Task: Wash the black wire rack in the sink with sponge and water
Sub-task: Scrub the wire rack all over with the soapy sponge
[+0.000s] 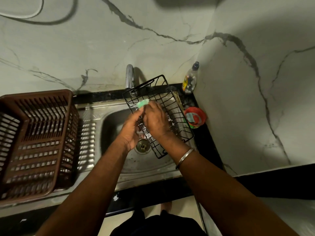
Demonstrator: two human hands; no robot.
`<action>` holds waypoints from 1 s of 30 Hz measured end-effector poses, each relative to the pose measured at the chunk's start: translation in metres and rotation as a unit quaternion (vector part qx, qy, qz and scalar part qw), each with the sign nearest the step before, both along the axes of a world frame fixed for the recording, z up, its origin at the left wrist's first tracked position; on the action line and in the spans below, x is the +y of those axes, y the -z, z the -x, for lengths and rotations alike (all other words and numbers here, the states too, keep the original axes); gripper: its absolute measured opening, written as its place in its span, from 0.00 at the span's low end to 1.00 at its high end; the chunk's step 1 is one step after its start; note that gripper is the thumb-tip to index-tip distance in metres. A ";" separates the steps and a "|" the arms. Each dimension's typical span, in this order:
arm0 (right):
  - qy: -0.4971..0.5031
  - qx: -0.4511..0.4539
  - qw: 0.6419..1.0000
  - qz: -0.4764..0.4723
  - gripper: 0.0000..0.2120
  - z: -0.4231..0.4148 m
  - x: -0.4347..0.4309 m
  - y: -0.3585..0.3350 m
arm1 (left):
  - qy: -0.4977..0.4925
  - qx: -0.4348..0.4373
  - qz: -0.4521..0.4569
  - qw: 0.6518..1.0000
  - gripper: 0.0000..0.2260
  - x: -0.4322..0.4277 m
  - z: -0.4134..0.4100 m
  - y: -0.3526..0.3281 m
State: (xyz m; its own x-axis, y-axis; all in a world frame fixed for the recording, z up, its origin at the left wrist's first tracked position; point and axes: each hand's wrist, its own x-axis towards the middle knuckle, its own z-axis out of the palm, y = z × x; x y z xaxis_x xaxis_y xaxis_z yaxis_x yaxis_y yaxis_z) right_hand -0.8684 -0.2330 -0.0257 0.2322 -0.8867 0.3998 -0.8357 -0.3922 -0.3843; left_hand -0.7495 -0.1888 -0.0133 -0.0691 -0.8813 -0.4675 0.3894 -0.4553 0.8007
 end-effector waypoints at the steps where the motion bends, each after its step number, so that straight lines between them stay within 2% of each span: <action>1: -0.015 0.005 1.000 0.009 0.11 0.001 -0.001 0.004 | -0.004 0.001 -0.003 1.000 0.29 0.000 0.000 -0.001; 4: 0.102 -0.088 0.991 0.008 0.09 0.016 -0.020 0.004 | 0.008 0.009 0.000 1.000 0.33 -0.001 0.000 -0.003; 5: 0.113 -0.099 0.989 0.012 0.09 0.016 -0.022 0.004 | 0.012 0.007 0.005 1.000 0.33 0.000 0.001 -0.006; 9: -0.044 -0.015 0.998 0.033 0.09 0.000 -0.013 0.006 | -0.004 -0.005 0.014 1.000 0.26 0.002 0.002 -0.005; 12: 0.069 -0.112 0.991 0.027 0.07 0.010 -0.026 0.004 | 0.009 -0.013 0.003 1.000 0.33 0.000 0.002 -0.006; 13: 0.077 -0.123 0.989 0.025 0.07 0.006 -0.027 0.004 | 0.011 -0.017 0.007 1.000 0.34 0.000 0.003 -0.007; 16: -0.041 -0.062 0.997 0.034 0.09 -0.012 -0.017 0.005 | 0.004 -0.016 0.013 1.000 0.29 0.002 0.005 -0.009; 17: -0.050 -0.054 0.996 0.043 0.10 -0.010 -0.019 0.006 | 0.000 -0.009 0.006 1.000 0.27 0.003 0.005 -0.009; 19: 0.024 -0.085 0.995 0.035 0.10 -0.001 -0.030 0.005 | 0.004 -0.002 -0.005 1.000 0.25 0.003 0.004 -0.011; 21: 0.088 -0.113 0.989 0.028 0.08 -0.002 -0.033 0.004 | 0.011 -0.006 -0.003 1.000 0.29 0.002 0.005 -0.012; 24: -0.039 -0.080 0.994 0.057 0.07 -0.016 -0.027 0.007 | 0.008 -0.012 0.015 1.000 0.33 0.002 0.008 -0.012; 25: -0.053 -0.076 0.994 0.062 0.07 -0.014 -0.029 0.008 | 0.007 -0.012 0.016 1.000 0.34 0.002 0.008 -0.010; 28: 0.063 -0.143 0.987 0.042 0.06 -0.006 -0.039 0.005 | 0.018 -0.022 0.011 1.000 0.40 0.002 0.006 -0.011; 29: 0.070 -0.154 0.985 0.043 0.05 -0.009 -0.038 0.004 | 0.018 -0.022 0.012 1.000 0.41 0.002 0.006 -0.010; 30: 0.034 -0.149 0.987 0.047 0.03 -0.016 -0.034 0.004 | 0.016 -0.019 0.015 1.000 0.41 0.002 0.006 -0.009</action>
